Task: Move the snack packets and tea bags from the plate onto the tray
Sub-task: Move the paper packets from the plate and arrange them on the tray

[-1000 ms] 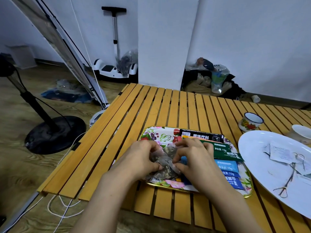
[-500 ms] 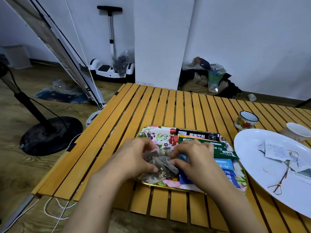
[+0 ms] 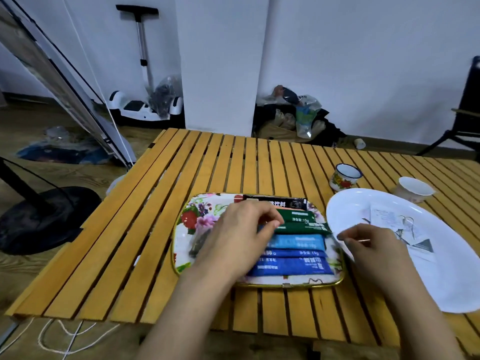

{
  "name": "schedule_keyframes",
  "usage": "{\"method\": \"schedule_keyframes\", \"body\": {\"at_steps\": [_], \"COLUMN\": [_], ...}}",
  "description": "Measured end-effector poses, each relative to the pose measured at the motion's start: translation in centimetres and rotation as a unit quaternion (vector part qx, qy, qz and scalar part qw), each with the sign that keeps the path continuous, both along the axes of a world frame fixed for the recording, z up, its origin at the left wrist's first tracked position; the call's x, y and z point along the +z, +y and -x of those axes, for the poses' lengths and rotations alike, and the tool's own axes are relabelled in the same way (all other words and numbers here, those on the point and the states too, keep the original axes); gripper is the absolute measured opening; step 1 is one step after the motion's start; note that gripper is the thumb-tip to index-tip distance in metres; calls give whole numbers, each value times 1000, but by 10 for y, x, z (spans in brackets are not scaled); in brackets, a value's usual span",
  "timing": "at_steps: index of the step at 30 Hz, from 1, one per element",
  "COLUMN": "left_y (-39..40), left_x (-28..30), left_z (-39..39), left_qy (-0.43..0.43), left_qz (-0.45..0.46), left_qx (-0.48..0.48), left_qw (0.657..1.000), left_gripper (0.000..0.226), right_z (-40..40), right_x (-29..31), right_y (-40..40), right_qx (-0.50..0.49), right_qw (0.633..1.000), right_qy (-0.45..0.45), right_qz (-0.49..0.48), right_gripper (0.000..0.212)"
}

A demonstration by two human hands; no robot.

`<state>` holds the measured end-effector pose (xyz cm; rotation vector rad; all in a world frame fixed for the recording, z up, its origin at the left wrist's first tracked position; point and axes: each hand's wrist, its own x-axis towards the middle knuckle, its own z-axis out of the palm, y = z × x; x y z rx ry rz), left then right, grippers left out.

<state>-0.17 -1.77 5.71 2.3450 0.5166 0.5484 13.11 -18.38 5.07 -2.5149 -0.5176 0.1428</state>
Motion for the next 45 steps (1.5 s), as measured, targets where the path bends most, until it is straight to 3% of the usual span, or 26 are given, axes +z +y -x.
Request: {"method": "schedule_keyframes", "body": {"at_steps": [7,9,14,19,23,27,32,36,41,45], "left_y": [-56,-66,-85,-85,-86,-94,-94,-98,-103,-114], "left_x": [-18,-25,-37,-47,-47,-45,-46,-38,-32,-32], "left_z": [-53,-64,-88,-97,-96,-94,-92,-97,-139,-203], "left_qy": [26,33,22,26,37,54,68,72,86,103], "left_qz": [-35,-41,-77,-107,-114,-116,-106,-99,-97,-75], "left_qx": [-115,-131,-149,-166,-187,-209,-210,-189,-151,-149], "left_qw": [992,990,986,980,975,970,970,974,980,981], "left_gripper": [13,13,16,20,18,18,18,19,20,29], "right_z": [-42,-55,-71,-80,-82,-84,-84,-91,-95,-95], "right_x": [-17,-27,-33,-36,-32,-35,-40,-33,-42,-53], "right_y": [-61,-71,-70,-68,-72,-72,-79,-86,-86,-81], "right_qx": [-168,-191,-151,-119,-146,-198,-167,-198,-297,-301], "right_qw": [984,979,983,973,973,979,975,973,954,954], "right_qy": [52,70,81,125,121,29,108,94,13,12], "right_qz": [25,17,68,154,130,29,94,78,-30,16], "right_gripper": [13,21,57,40,31,35,51,38,31,20]}}
